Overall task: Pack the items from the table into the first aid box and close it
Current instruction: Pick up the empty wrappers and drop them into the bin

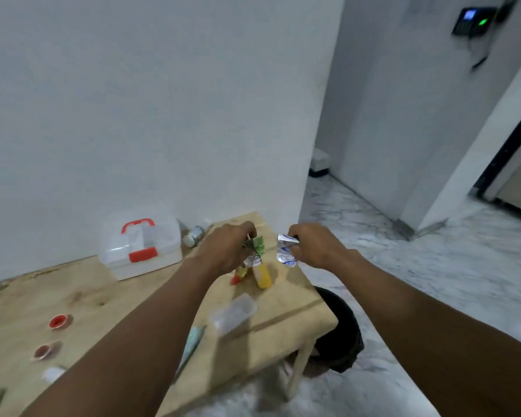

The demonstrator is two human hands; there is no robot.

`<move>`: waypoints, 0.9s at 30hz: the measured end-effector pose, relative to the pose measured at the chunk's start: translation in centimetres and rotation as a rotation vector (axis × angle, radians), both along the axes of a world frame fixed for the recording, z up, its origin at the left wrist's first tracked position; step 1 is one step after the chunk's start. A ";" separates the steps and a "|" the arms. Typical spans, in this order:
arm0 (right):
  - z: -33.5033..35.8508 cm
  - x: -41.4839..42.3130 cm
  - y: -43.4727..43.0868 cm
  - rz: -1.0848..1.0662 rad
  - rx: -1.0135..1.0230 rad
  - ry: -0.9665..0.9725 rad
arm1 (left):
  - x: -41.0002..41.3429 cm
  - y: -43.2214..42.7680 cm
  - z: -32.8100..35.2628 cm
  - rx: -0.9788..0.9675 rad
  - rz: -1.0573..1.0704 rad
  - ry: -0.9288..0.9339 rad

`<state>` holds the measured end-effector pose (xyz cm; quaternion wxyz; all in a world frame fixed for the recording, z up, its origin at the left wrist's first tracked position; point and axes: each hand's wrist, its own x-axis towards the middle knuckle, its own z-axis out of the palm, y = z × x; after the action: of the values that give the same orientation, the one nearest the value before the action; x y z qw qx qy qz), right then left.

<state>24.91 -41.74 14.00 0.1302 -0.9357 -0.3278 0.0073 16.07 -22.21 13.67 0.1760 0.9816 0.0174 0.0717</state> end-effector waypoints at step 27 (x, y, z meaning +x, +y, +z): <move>-7.1 20.5 -25.4 -0.204 -0.123 0.260 | 23.0 -23.6 -9.3 -0.165 -0.064 0.224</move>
<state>45.39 -67.11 6.91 0.1141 -0.9615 -0.2104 0.1348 39.04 -45.77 4.40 0.2554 0.9657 0.0115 -0.0457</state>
